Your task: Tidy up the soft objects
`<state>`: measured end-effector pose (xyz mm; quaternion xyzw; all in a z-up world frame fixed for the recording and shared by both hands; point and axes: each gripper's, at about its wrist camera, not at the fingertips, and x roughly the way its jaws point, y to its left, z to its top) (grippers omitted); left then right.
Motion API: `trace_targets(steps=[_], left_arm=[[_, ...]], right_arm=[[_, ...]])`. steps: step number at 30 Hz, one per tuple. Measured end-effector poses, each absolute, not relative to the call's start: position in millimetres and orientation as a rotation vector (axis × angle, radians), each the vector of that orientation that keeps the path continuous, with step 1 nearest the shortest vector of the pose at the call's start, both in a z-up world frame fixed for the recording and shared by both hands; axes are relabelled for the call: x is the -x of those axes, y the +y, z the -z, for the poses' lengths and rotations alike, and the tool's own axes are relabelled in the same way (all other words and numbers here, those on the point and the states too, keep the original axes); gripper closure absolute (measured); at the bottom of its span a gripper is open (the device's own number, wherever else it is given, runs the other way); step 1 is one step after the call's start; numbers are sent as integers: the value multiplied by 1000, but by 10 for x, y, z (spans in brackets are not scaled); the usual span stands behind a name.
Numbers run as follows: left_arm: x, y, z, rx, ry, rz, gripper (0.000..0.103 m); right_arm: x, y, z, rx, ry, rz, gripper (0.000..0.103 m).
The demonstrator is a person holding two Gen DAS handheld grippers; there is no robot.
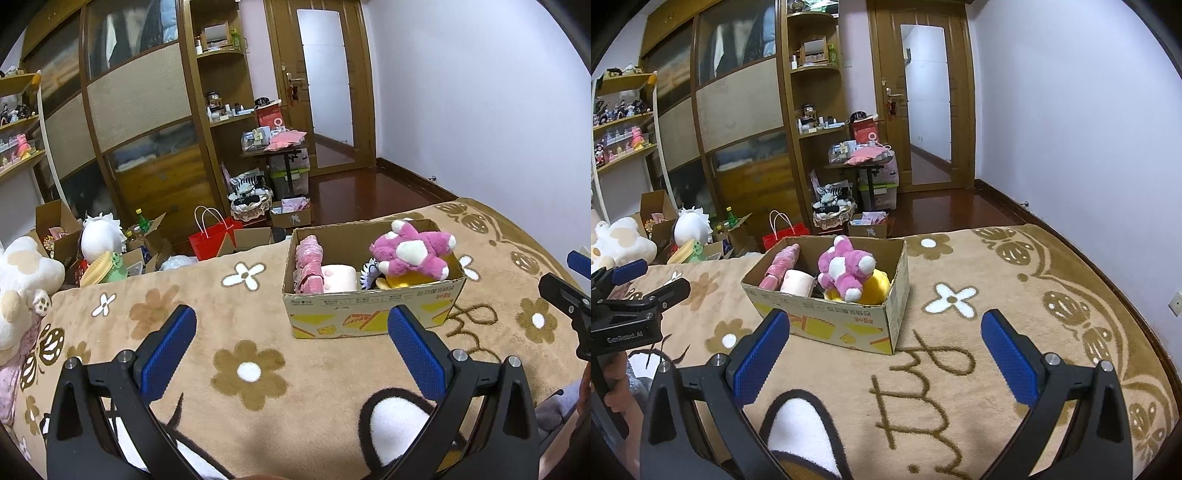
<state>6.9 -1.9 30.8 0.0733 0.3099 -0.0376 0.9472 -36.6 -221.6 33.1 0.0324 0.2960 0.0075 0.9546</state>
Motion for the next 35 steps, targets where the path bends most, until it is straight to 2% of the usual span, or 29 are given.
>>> trace_targets(steps=[35], left_arm=[[-59, -74, -219, -159, 646, 107, 1]], right_arm=[[346, -2312, -348, -69, 598, -3, 0]])
